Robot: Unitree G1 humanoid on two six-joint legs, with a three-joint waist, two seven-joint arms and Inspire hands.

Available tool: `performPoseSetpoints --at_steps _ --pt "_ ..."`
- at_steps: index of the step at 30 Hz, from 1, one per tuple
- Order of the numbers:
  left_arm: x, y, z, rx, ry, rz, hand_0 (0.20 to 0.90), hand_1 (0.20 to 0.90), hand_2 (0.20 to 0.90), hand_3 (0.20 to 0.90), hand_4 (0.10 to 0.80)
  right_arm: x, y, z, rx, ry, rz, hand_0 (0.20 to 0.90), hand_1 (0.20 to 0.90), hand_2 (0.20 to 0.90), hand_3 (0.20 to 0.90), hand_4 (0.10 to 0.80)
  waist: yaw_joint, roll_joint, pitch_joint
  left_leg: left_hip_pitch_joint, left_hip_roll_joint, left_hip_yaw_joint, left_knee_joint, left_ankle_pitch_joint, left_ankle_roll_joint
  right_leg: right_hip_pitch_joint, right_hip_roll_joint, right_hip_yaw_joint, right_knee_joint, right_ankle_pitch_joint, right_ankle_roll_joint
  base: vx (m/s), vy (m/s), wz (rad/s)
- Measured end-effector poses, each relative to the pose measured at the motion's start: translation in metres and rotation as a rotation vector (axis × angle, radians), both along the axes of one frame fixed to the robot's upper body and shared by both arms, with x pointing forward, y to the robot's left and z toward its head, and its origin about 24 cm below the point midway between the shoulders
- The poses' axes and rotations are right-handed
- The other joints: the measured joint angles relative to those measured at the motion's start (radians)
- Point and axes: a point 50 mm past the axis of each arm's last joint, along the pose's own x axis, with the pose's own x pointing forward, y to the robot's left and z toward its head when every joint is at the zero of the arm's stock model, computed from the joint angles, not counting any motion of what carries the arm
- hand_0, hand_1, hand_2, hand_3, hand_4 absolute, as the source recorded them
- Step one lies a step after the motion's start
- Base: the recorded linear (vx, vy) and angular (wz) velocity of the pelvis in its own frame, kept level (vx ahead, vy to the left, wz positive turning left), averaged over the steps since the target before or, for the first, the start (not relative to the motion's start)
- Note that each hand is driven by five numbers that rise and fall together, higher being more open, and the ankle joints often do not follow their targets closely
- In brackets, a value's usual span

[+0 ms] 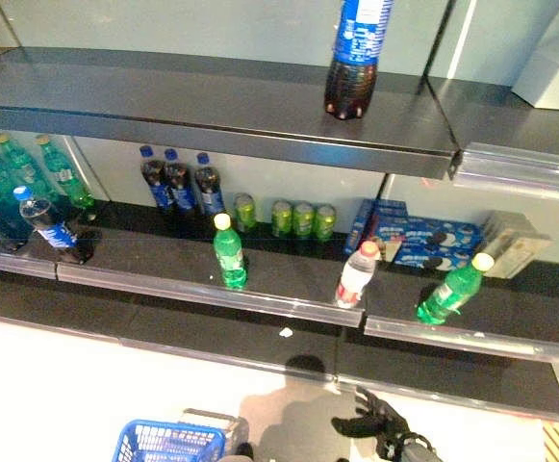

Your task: Pick up the drink and place into the basket.

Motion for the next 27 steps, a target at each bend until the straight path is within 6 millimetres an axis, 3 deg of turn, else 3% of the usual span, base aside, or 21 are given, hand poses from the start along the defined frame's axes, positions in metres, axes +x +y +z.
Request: performPoseSetpoints --at_steps 2,8,16,19,24,27 --pt "-0.001 0.0 0.0 -0.007 0.014 -0.002 0.3 0.3 0.3 0.2 0.1 0.011 -0.005 0.017 -0.018 -0.092 0.012 0.9 0.9 0.9 0.9 0.8 -0.004 -0.001 0.0 0.02 -0.003 0.002 -0.02 0.008 0.0 0.007 0.003 0.04 -0.017 -0.005 0.004 -0.039 -0.032 0.07" --pt "-0.025 -0.002 0.001 -0.008 0.052 0.019 0.3 0.3 0.3 0.2 0.1 0.033 -0.027 0.071 -0.147 -0.375 0.054 0.9 0.9 0.9 0.9 0.8 -0.035 -0.001 0.0 0.045 0.022 0.054 -0.056 0.015 -0.011 0.023 0.02 0.073 -0.083 0.028 0.001 -0.021 -0.055 -0.21" --pt "-0.017 0.001 0.002 0.018 0.015 -0.119 0.3 0.3 0.3 0.2 0.1 0.045 -0.059 0.141 -0.287 -0.71 -0.129 0.9 0.9 0.9 0.9 0.8 -0.096 -0.009 -0.005 0.046 0.028 0.081 -0.055 0.011 -0.024 0.052 0.028 0.091 -0.157 0.072 -0.006 0.007 -0.008 -0.11" --pt "-0.016 0.002 0.003 0.029 0.022 -0.163 0.3 0.3 0.3 0.2 0.1 0.045 -0.068 0.157 -0.334 -0.796 -0.2 0.9 0.9 0.9 0.9 0.8 -0.122 -0.012 -0.007 0.048 0.026 0.087 -0.054 0.01 -0.025 0.056 0.027 0.092 -0.169 0.077 -0.005 0.03 0.029 -0.07" --pt "-0.017 0.003 0.003 0.033 0.028 -0.18 0.3 0.3 0.3 0.2 0.1 0.044 -0.081 0.166 -0.389 -0.847 -0.314 0.9 0.9 0.9 0.9 0.8 -0.126 -0.016 -0.009 0.052 0.026 0.098 -0.056 0.004 -0.025 0.056 0.024 0.092 -0.169 0.077 -0.004 0.052 0.012 -0.05" --pt "-0.016 0.003 0.003 0.032 0.025 -0.169 0.3 0.3 0.3 0.2 0.1 0.047 -0.08 0.167 -0.396 -0.862 -0.367 0.9 0.9 0.9 0.9 0.8 -0.099 -0.013 -0.007 0.07 0.034 0.145 -0.053 -0.005 -0.029 0.046 0.012 0.057 -0.161 0.085 0.002 0.0 -0.055 -0.33"
